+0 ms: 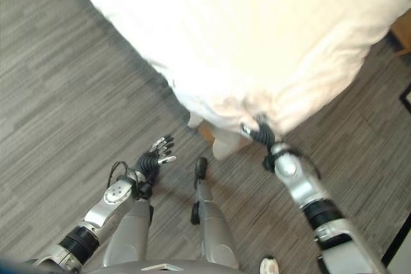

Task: Making the bed.

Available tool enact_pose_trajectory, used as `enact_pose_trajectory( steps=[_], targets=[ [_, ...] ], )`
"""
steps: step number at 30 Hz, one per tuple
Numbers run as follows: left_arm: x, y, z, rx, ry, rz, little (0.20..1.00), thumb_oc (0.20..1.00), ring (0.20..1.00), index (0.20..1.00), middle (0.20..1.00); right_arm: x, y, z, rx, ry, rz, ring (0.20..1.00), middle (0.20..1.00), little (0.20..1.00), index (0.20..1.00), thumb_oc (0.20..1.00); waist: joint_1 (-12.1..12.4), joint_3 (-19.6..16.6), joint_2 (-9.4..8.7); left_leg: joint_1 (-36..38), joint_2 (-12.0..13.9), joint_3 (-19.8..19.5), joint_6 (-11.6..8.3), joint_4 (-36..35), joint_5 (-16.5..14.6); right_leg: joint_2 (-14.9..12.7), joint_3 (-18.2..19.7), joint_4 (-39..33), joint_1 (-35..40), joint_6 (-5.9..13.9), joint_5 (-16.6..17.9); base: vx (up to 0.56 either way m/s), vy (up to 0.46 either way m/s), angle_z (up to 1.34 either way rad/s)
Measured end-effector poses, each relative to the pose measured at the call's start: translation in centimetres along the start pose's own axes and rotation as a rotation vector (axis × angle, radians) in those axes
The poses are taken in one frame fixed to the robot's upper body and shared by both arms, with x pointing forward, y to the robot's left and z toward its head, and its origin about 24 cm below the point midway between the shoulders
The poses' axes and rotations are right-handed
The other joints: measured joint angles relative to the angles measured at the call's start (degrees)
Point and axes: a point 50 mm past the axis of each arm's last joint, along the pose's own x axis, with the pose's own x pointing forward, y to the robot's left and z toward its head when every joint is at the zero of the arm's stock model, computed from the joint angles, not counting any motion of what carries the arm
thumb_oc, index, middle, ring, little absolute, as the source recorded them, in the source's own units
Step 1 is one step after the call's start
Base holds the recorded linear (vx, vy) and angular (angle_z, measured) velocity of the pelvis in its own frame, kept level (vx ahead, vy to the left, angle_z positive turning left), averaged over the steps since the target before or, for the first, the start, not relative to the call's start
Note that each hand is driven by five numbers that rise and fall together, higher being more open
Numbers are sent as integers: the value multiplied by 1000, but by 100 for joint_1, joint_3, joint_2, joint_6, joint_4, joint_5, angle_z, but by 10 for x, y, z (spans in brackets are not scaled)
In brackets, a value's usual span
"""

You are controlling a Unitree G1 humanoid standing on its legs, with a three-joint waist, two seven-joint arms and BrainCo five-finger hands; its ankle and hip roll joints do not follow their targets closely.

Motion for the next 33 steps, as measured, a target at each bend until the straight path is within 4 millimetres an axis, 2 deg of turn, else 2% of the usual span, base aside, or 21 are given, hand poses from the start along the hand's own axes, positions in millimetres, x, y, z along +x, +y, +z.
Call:
enact_pose_trajectory(
  steps=[2, 3, 5, 7, 8, 9, 12, 13, 15, 18, 19, 20, 22, 23, 24, 25, 26, 30, 31, 32, 33],
  targets=[
    [-5, 1, -7, -7, 32, 1, 1000, 1000, 1000, 1000, 1000, 0, 8, -15, 59, 102, -9, 200, 200, 200, 200, 200, 15, -96, 164, 360, -38, 45, 84, -71, -36, -39, 3, 22, 295, 40, -36, 48, 64, -4],
    [-10, -1, -15, -21, 53, -7, 1000, 1000, 1000, 1000, 1000, -7, 12, -31, 19, 176, 20, 200, 200, 200, 200, 200, 75, -360, 400, 573, -90, 54, 149, -148, -96, -75, 5, 10, 461, 95, -81, 26, 40, -4],
    [-14, 1, -18, -29, 60, -7, 1000, 1000, 1000, 1000, 1000, -12, 13, -44, 6, 232, 37, 200, 200, 200, 200, 200, 91, -482, 506, 834, -117, 55, 173, -257, -82, -109, -13, 12, 699, 89, -75, 36, 41, -3],
    [-23, 9, -26, -38, 91, 18, 1000, 1000, 1000, 1000, 1000, -18, 22, -52, 15, 271, 61, 200, 200, 200, 200, 200, 81, -553, 590, 1204, -88, 73, 229, -324, -139, -82, -39, 7, 1013, 91, -79, 78, 55, -9],
    [-25, 9, -28, -45, 101, 11, 1000, 1000, 1000, 1000, 1000, -21, 26, -57, 38, 300, 64, 561, 561, 561, 561, 561, 80, -563, 610, 1354, -79, 74, 247, -324, -168, -76, -46, 6, 1154, 96, -85, 51, 48, -2],
    [-27, 6, -31, -56, 115, -6, 1000, 1000, 1000, 1000, 1000, -23, 27, -62, 67, 333, 62, 1000, 1000, 1000, 1000, 1000, 77, -596, 625, 1465, -71, 72, 258, -324, -203, -71, -51, 6, 1265, 108, -104, 64, 45, 0],
    [-31, -3, -38, -71, 150, -74, 1000, 1000, 1000, 1000, 1000, -36, 40, -78, 139, 433, 115, 1000, 1000, 1000, 1000, 1000, 76, -787, 667, 1757, -101, 82, 289, -327, -316, -99, -44, 4, 1552, 115, -283, 59, 26, -2],
    [-31, -4, -39, -73, 155, -89, 1000, 1000, 1000, 1000, 1000, -42, 44, -84, 153, 457, 140, 1000, 1000, 1000, 1000, 1000, 69, -914, 602, 1791, -115, 94, 282, -327, -336, -121, -42, 1, 1587, 116, -351, 58, 12, 1],
    [-31, -8, -37, -72, 161, -132, 1000, 1000, 1000, 1000, 1000, -57, 54, -100, 162, 549, 214, 1000, 1000, 1000, 1000, 1000, 37, -1057, 624, 1904, -103, 74, 294, -328, -352, -103, -49, 3, 1713, 120, -372, 49, 3, 2],
    [-28, -14, -27, -68, 121, -197, 1000, 1000, 1000, 1000, 1000, -126, 84, -149, 198, 848, 420, 1000, 1000, 1000, 1000, 1000, 40, -1204, 674, 2053, -80, 81, 311, -331, -408, -82, -48, 2, 1867, 110, -416, 39, -8, -3],
    [-29, -14, -27, -69, 121, -206, 1000, 1000, 1000, 1000, 1000, -159, 95, -164, 230, 949, 486, 1000, 1000, 1000, 1000, 1000, 29, -1229, 699, 2079, -73, 85, 324, -334, -418, -72, -39, 1, 1890, 107, -419, 17, -6, -13],
    [-30, -14, -28, -74, 125, -213, 1000, 1000, 1000, 1000, 1000, -201, 105, -180, 245, 1084, 555, 1000, 1000, 1000, 1000, 1000, -23, -1260, 725, 2091, -70, 101, 327, -360, -429, -68, -17, 0, 1889, 98, -424, 16, -6, -18],
    [-32, -12, -31, -81, 136, -210, 1000, 1000, 1000, 1000, 1000, -256, 111, -195, 294, 1244, 628, 1000, 1000, 1000, 1000, 1000, -150, -1262, 733, 2122, -70, 154, 329, -362, -430, -61, 29, 0, 1895, 89, -417, -10, 3, -18],
    [-33, -11, -32, -83, 144, -209, 1000, 1000, 1000, 1000, 1000, -277, 110, -200, 297, 1305, 655, 1000, 1000, 1000, 1000, 1000, -199, -1250, 726, 2127, -65, 194, 324, -367, -450, -57, 63, -27, 1900, 81, -442, -10, 2, -22],
    [-34, -10, -33, -84, 150, -211, 1000, 1000, 1000, 1000, 1000, -293, 107, -204, 302, 1346, 671, 1000, 1000, 1000, 1000, 1000, -240, -1236, 704, 2148, -58, 243, 339, -367, -463, -59, 110, -27, 1898, 51, -462, -10, 0, -30],
    [-37, -10, -36, -91, 162, -221, 1000, 1000, 1000, 1000, 1000, -317, 96, -211, 334, 1419, 670, 1000, 1000, 1000, 1000, 1000, -343, -1237, 685, 2167, -46, 300, 335, -368, -491, -72, 119, -30, 1886, 71, -477, -11, 3, -36],
    [-38, -10, -37, -94, 166, -225, 1000, 1000, 1000, 1000, 1000, -325, 88, -214, 347, 1447, 664, 1000, 1000, 1000, 1000, 1000, -329, -1241, 679, 2159, -35, 366, 336, -368, -490, -74, 117, -31, 1846, 83, -485, -16, 2, -34],
    [-45, -12, -45, -107, 206, -232, 1000, 1000, 1000, 1000, 1000, -327, 56, -225, 362, 1480, 558, 1000, 1000, 1000, 1000, 1000, -324, -1245, 634, 2149, -3, 361, 339, -368, -487, -62, 52, -32, 1805, 120, -510, -9, 1, -11],
    [-46, -11, -46, -109, 208, -230, 1000, 1000, 1000, 1000, 1000, -315, 49, -227, 369, 1456, 491, 1000, 1000, 1000, 1000, 1000, -317, -1244, 580, 2144, -3, 357, 338, -367, -482, -51, 49, -31, 1779, 120, -511, -64, 15, -6],
    [-49, -10, -48, -109, 219, -219, 1000, 1000, 1000, 1000, 1000, -295, 32, -229, 427, 1422, 335, 1000, 1000, 1000, 1000, 1000, -325, -1251, 551, 2115, -1, 377, 336, -366, -472, -28, 77, -31, 1728, 119, -511, -31, 12, -45],
    [-54, -6, -52, -105, 239, -200, 1000, 1000, 1000, 1000, 1000, -244, -19, -229, 450, 1264, 68, 1000, 1000, 1000, 1000, 1000, -379, -1250, 562, 2072, -39, 411, 357, -365, -455, -7, 157, -30, 1617, 121, -509, -106, 49, -72]
  ],
)
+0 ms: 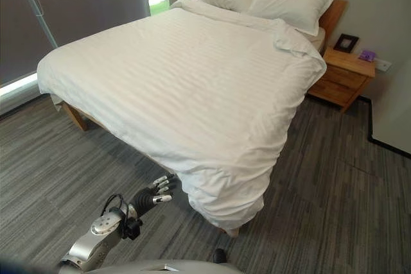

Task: Making the bed.

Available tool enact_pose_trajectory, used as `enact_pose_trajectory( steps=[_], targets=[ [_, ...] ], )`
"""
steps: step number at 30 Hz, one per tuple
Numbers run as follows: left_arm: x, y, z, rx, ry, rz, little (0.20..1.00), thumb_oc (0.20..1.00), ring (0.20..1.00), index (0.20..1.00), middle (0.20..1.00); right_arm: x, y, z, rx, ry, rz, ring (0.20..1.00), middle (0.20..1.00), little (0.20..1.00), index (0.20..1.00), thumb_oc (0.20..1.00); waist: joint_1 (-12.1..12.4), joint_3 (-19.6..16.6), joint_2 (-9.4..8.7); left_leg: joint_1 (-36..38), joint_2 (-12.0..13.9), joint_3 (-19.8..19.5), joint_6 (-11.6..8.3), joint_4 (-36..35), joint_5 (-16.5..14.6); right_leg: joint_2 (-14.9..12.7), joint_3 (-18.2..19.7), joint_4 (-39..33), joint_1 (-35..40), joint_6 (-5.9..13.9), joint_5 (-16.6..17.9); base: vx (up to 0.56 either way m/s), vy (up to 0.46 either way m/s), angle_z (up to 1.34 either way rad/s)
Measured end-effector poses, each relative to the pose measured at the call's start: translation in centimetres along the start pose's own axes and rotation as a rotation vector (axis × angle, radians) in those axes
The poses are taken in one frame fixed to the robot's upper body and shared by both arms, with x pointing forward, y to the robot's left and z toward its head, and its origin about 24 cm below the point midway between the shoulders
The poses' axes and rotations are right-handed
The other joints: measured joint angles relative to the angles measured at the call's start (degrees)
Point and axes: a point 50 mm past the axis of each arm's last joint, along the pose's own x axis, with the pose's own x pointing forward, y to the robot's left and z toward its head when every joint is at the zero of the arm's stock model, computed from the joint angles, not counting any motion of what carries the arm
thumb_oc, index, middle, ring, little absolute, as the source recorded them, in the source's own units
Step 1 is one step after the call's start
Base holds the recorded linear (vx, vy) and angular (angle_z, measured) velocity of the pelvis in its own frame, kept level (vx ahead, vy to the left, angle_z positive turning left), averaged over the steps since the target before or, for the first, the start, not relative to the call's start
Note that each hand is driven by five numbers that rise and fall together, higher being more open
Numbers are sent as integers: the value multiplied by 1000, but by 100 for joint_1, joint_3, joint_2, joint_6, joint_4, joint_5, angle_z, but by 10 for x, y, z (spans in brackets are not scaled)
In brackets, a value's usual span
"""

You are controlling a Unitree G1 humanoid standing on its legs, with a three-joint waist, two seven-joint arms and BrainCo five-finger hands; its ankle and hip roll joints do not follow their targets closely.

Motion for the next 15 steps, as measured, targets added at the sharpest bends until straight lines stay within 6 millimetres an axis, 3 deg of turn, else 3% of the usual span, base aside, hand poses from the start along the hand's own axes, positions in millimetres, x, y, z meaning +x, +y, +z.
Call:
enact_pose_trajectory(
  steps=[1, 2, 3, 4, 5, 7, 8, 9, 11, 12, 15],
  targets=[
    [-1, 1, -1, -6, 3, 19, 1000, 1000, 1000, 1000, 1000, -17, -36, 72, 25, -304, -170, 200, 200, 200, 200, 200, -104, 26, 46, -63, -26, 0, 25, -2, 16, -48, 30, -2, -120, 67, -10, -66, 42, -53],
    [2, -2, 3, -18, -25, 28, 1000, 1000, 1000, 1000, 1000, -34, -47, 103, 63, -471, -237, 200, 200, 200, 200, 200, -164, 20, 16, -117, -35, 24, 104, 67, 87, -14, 13, -2, -184, 112, -25, -101, 38, -10],
    [-1, 0, 6, -36, -62, 66, 1000, 1000, 1000, 1000, 1000, -63, -45, 136, 156, -720, -252, 200, 200, 200, 200, 200, -222, 59, 14, -155, -75, 98, 36, 68, 117, -7, 161, 32, -263, 115, -5, -24, -12, -17],
    [-5, 0, 4, -51, -89, 110, 1000, 1000, 1000, 1000, 1000, -118, -21, 187, 431, -1180, -139, 200, 200, 200, 200, 200, -234, 132, 6, -173, -5, 198, 32, 38, 124, 51, 321, 86, -377, 105, 27, 7, -25, -44],
    [-6, -1, 2, -48, -75, 108, 1000, 1000, 1000, 1000, 1000, -137, -3, 206, 539, -1323, -48, 200, 200, 200, 200, 200, -228, 147, -59, -189, 25, 293, 24, 41, 118, 74, 314, 41, -391, 104, 28, 4, -29, -55],
    [-4, -6, 2, -41, -73, 83, 1000, 1000, 1000, 1000, 1000, -150, 30, 219, 726, -1414, 172, 200, 200, 200, 200, 200, -145, 213, -33, -292, 45, 283, -2, 77, 99, 81, 290, 3, -385, 107, 25, -56, -22, -11],
    [-1, -14, 1, -30, -63, 43, 1000, 1000, 1000, 1000, 1000, -141, 59, 229, 882, -1344, 328, 200, 200, 200, 200, 200, -98, 270, -126, -331, 20, 294, -2, 99, 100, 85, 264, 2, -499, 123, 15, -50, -10, 9],
    [0, -18, 1, -27, -62, 23, 1000, 1000, 1000, 1000, 1000, -146, 70, 233, 898, -1335, 390, 200, 200, 200, 200, 200, -47, 335, -73, -415, 23, 285, 24, 91, 120, 42, 271, 3, -526, 133, 7, -60, -18, 14],
    [-3, -24, 4, -34, -83, 9, 1000, 1000, 1000, 1000, 1000, -186, 87, 231, 883, -1471, 527, 200, 200, 200, 200, 200, -95, 478, 48, -498, 17, 288, 24, 81, 185, 24, 265, 4, -610, 174, -23, -71, -25, 13],
    [-3, -26, 4, -29, -84, 1, 1000, 1000, 1000, 1000, 1000, -217, 110, 234, 742, -1582, 701, 200, 200, 200, 200, 200, -71, 632, 143, -530, -41, 324, 48, 44, 247, -20, 263, 5, -661, 159, 138, -76, -22, 2],
    [-1, -25, 9, 0, -87, -16, 1000, 1000, 1000, 1000, 1000, -211, 124, 243, 580, -1531, 767, 200, 200, 200, 200, 200, 59, 715, 109, -643, -98, 271, 6, 47, 255, -67, 231, 6, -760, 123, 333, -91, -29, 12]
  ],
)
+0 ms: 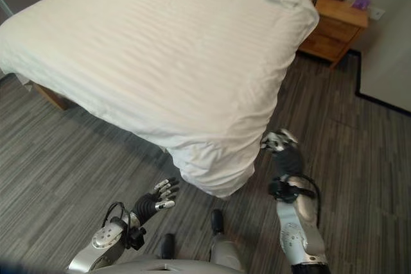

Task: Making the bed.

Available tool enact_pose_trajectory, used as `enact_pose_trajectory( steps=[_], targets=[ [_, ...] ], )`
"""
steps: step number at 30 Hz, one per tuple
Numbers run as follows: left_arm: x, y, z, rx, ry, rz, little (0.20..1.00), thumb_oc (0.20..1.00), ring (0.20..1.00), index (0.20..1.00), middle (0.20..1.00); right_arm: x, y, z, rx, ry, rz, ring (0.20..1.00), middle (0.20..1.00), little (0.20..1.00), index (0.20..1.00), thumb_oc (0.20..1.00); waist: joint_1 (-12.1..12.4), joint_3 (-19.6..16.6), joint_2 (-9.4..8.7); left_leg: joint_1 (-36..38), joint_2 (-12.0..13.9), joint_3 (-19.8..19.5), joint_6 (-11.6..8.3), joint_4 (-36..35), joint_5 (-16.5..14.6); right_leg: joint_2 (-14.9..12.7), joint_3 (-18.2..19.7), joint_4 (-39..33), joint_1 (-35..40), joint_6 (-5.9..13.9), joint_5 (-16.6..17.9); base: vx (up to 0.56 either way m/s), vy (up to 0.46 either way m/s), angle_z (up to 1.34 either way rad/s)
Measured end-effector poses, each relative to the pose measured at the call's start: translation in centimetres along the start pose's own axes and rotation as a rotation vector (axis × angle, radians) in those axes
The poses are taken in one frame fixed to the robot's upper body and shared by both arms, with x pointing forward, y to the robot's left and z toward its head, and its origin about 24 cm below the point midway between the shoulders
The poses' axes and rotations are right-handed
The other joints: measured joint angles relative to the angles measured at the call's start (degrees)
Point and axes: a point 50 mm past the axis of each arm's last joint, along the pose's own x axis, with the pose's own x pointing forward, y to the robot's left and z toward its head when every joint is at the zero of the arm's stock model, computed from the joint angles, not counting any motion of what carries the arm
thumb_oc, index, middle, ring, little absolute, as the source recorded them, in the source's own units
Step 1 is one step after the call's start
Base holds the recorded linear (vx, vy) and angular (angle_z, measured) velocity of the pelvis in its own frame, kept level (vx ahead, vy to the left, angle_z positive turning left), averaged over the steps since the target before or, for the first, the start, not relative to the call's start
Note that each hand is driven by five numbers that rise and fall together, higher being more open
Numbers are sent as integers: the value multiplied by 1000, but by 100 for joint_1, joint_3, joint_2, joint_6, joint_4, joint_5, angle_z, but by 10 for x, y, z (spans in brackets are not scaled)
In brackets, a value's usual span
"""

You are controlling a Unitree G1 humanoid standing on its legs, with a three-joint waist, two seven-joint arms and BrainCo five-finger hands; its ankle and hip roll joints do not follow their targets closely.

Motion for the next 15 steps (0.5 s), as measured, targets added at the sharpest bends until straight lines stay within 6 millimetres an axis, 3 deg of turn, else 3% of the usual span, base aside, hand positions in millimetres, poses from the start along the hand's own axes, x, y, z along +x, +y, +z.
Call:
enact_pose_trajectory(
  steps=[4, 7, 11, 15],
  targets=[
    [2, 4, 3, 23, 0, -3, 1000, 1000, 1000, 1000, 1000, 24, 7, -12, 3, 67, 46, 200, 200, 200, 200, 200, 133, 132, -96, -240, 12, 4, -23, 38, -6, 14, -3, 23, -243, -98, 265, -65, -28, 1],
    [10, 3, 11, 40, -24, -18, 1000, 1000, 1000, 1000, 1000, 52, 16, -9, -32, 79, 81, 200, 200, 200, 200, 200, 304, 286, 15, -361, 33, -24, -30, 45, -5, 38, -56, 25, -349, -196, 350, -30, -20, 4],
    [16, 7, 17, 54, -35, -14, 1000, 1000, 1000, 1000, 1000, 82, 43, 2, -64, 57, 183, 200, 200, 200, 200, 200, 526, 438, 246, -399, 79, -133, -54, 32, -22, 81, -150, 24, -365, -210, 354, -14, -10, 9],
    [21, 4, 15, 44, -39, -17, 1000, 1000, 1000, 1000, 1000, 98, 49, -1, -58, 81, 169, 200, 200, 200, 200, 200, 678, 531, 265, -485, 92, -158, -70, 40, -28, 79, -247, 24, -422, -221, 347, -9, -11, 6]
  ],
)
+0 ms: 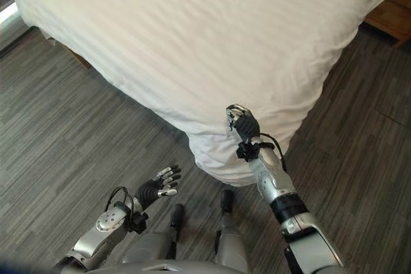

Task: Making the bed.

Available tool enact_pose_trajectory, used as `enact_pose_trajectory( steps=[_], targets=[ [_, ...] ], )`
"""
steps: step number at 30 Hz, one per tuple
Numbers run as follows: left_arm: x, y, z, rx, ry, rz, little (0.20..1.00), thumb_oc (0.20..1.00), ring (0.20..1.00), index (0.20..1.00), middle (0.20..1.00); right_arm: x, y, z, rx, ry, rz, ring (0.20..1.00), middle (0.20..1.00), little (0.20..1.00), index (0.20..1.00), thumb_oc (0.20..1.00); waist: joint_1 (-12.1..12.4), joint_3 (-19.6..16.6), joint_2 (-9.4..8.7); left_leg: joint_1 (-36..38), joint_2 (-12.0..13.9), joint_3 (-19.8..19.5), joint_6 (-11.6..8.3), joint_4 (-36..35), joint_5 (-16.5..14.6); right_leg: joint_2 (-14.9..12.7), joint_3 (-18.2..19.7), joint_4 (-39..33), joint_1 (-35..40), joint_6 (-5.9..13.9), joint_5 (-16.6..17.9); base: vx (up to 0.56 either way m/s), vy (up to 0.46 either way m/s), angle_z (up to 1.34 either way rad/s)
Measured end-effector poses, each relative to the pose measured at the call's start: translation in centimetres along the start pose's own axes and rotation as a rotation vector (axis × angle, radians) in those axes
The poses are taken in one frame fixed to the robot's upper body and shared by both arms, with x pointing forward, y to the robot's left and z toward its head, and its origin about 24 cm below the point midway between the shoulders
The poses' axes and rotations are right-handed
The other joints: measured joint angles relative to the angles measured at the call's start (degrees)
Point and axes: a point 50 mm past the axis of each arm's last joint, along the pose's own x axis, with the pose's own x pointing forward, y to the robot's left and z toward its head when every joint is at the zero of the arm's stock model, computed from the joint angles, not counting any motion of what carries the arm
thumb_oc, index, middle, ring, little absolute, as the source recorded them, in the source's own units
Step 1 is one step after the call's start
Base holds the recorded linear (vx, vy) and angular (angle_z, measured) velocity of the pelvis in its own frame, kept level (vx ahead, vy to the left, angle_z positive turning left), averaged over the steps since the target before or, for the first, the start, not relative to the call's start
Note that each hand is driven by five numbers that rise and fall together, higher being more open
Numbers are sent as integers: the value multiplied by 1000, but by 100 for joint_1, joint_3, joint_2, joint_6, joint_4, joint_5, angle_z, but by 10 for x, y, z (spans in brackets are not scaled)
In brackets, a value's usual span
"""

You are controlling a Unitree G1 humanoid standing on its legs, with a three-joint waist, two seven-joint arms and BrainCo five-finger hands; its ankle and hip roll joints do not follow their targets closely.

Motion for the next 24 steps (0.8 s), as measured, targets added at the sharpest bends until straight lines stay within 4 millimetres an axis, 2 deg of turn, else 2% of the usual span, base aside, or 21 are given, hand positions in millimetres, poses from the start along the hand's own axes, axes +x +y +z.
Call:
enact_pose_trajectory(
  steps=[2, 6, 14, 20, 23, 24],
  targets=[
    [1, -3, -1, -4, 1, -10, 1000, 1000, 1000, 1000, 1000, 3, 7, -3, 34, 6, 15, 200, 200, 200, 200, 200, 7, 36, -5, -9, 3, -6, -3, -1, 0, 2, -10, 0, -9, -6, -5, 1, -2, 3],
    [2, -5, -1, -3, 0, -16, 1000, 1000, 1000, 1000, 1000, 1, 25, -21, 21, 87, 107, 200, 200, 200, 200, 200, -6, 88, -15, -16, 7, -5, -25, -2, -16, 4, -9, -1, -18, -6, -32, 0, 0, 0],
    [3, -4, 1, 0, -13, -12, 1000, 1000, 1000, 1000, 1000, -11, 23, -44, 58, 167, 99, 200, 200, 200, 200, 200, -5, 168, 6, -110, 15, -36, -29, 22, -18, 9, -38, 0, -89, -14, -41, 0, -4, 1],
    [8, 0, 6, 16, -26, -6, 1000, 1000, 1000, 1000, 1000, -17, -14, -63, 84, 252, -109, 200, 200, 200, 200, 200, 57, 257, 138, -205, 11, -156, -34, 97, -21, -10, -144, -1, -96, -15, -42, -8, -10, 9],
    [7, 1, 3, 13, -13, -1, 1000, 1000, 1000, 1000, 1000, -25, -59, -71, 79, 338, -319, 200, 200, 200, 200, 200, 217, 321, 273, -407, -24, -180, -42, 141, -14, -44, -166, -2, -265, -19, -47, -1, -6, 4],
    [7, 1, 3, 12, -12, -3, 1000, 1000, 1000, 1000, 1000, -30, -66, -75, 65, 370, -354, 200, 200, 200, 200, 200, 272, 329, 286, -475, -31, -178, -46, 164, -8, -48, -163, -1, -324, -35, -34, 0, -4, 9]
  ],
)
